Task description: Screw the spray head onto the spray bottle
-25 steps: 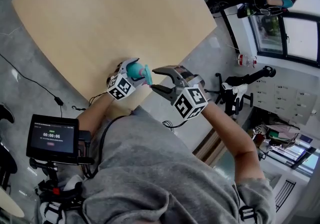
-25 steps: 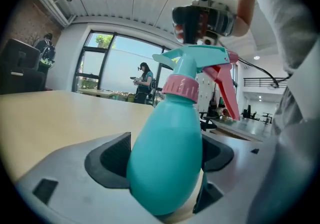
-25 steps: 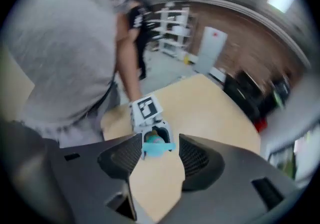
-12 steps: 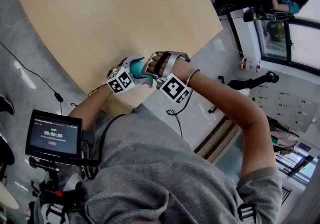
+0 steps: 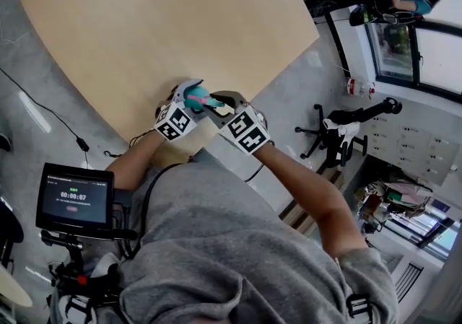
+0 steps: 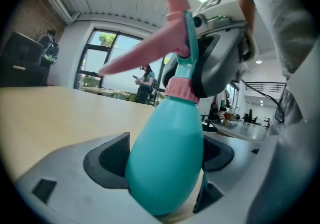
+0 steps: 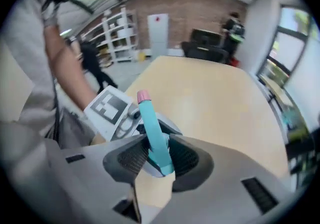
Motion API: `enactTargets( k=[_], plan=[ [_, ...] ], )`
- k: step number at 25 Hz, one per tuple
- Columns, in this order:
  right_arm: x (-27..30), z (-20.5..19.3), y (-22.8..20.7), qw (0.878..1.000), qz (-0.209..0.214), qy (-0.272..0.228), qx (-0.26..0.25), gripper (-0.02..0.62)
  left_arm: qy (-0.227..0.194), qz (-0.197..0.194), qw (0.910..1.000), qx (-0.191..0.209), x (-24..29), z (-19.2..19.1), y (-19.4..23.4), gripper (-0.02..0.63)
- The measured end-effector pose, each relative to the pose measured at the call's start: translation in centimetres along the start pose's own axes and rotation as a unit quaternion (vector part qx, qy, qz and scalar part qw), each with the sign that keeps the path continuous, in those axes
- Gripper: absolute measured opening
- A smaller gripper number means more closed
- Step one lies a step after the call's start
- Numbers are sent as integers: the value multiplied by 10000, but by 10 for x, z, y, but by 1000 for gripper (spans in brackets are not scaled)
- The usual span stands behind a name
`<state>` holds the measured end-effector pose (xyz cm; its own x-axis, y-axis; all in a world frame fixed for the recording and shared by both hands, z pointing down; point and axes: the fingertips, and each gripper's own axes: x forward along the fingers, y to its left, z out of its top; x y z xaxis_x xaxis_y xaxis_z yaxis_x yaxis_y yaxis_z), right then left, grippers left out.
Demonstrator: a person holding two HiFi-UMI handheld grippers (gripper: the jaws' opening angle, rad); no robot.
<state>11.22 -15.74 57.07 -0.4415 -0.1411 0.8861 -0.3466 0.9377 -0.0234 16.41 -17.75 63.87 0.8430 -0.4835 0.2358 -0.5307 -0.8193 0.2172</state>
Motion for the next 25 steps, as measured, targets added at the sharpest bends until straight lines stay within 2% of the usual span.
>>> enactTargets(
  k=[1, 2, 4, 6, 8, 11, 15, 18, 20, 21, 22, 23, 24, 25],
  plan=[
    [-1, 0, -2, 9965, -332, -171, 747, 129, -23, 224, 9997, -67, 0, 0, 2, 374],
    [-1, 0, -4, 9875, -637, -342, 1400, 129, -39, 479, 9987, -147, -1, 0, 4, 374],
    [-1, -1, -6, 9608, -1069, -682, 2467, 129, -46, 1007, 9943, -345, -5, -1, 11, 374],
    [-1, -1, -7, 9384, -1260, -932, 3079, 130, -32, 1352, 9895, -514, -8, -2, 16, 376],
    [0, 0, -7, 9337, -1287, -1005, 3188, 130, -17, 1406, 9884, -578, -9, -4, 17, 377],
    [2, 1, -6, 9441, -1244, -906, 2914, 130, -19, 1281, 9900, -587, -9, -6, 17, 379],
    [-3, 3, 1, 9759, -718, -581, 1975, 155, 11, 1060, 9929, -534, -4, -5, 14, 379],
    [-30, 8, 0, 9952, -563, -416, 677, 183, 28, 633, 9973, -368, 0, -5, 10, 379],
    [-52, 13, 3, 9959, -465, -288, -727, 184, 71, 234, 9994, -250, 3, -5, 6, 379],
    [-61, 15, 8, 9838, -400, -159, -1739, 184, 110, 13, 9997, -200, 4, -5, 4, 379],
    [-68, 16, 15, 9545, -342, 29, -2964, 184, 158, -214, 9995, -151, 5, -5, 2, 379],
    [-72, 14, 23, 9026, -302, 240, -4287, 184, 211, -434, 9988, -99, 5, -6, 0, 379],
    [-73, 11, 30, 8327, -283, 409, -5515, 184, 268, -641, 9976, -45, 5, -6, -1, 379],
    [-70, 8, 36, 7612, -252, 504, -6461, 184, 326, -827, 9960, 11, 4, -7, -2, 380]
  ],
)
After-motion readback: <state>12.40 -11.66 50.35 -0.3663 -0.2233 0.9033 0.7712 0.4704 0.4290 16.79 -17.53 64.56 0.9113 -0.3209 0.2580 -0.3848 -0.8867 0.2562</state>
